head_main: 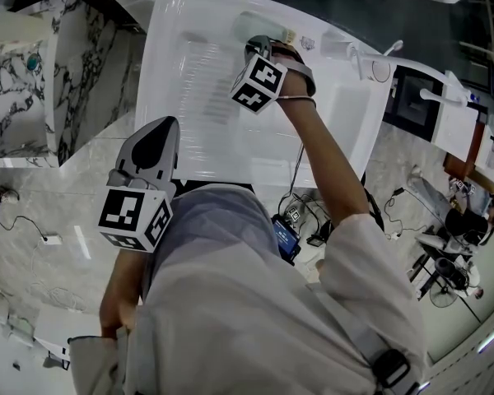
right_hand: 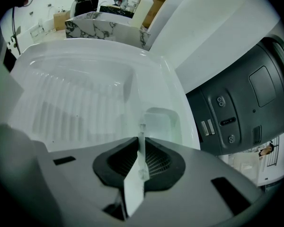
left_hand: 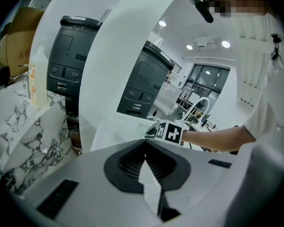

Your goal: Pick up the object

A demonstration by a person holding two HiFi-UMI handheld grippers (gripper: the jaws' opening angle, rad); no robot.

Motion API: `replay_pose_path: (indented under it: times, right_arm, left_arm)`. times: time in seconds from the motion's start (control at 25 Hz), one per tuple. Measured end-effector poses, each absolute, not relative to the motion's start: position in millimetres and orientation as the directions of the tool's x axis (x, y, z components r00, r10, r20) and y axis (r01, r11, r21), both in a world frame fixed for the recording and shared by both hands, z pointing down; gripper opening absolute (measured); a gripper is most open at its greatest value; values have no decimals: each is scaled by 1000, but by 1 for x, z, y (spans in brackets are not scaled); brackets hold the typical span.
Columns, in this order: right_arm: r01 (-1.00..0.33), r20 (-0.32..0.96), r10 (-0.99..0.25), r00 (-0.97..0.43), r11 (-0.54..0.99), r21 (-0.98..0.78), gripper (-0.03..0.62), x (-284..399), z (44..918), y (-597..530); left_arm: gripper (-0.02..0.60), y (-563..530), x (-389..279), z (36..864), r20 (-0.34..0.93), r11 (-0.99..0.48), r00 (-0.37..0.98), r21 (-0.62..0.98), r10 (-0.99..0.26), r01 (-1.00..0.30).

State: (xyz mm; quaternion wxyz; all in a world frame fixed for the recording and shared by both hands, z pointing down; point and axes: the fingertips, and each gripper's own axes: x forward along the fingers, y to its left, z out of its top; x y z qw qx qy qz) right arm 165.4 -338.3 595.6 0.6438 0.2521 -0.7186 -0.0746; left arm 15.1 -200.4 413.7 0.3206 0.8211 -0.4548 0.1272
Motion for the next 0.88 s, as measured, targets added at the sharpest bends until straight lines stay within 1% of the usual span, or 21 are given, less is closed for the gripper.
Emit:
replay_pose_path:
  times: [0.48, 0.88]
  right_arm:
    - [-247, 891, -454, -30, 867, 433, 43, 161, 599, -330]
    - [-259, 883, -468, -9, 855, 450, 41, 159, 590, -330]
  left_arm:
    - [6, -185, 23, 418, 502, -407, 584, 423, -638, -809]
    - [6, -187, 10, 416, 497, -411, 584, 421, -642, -809]
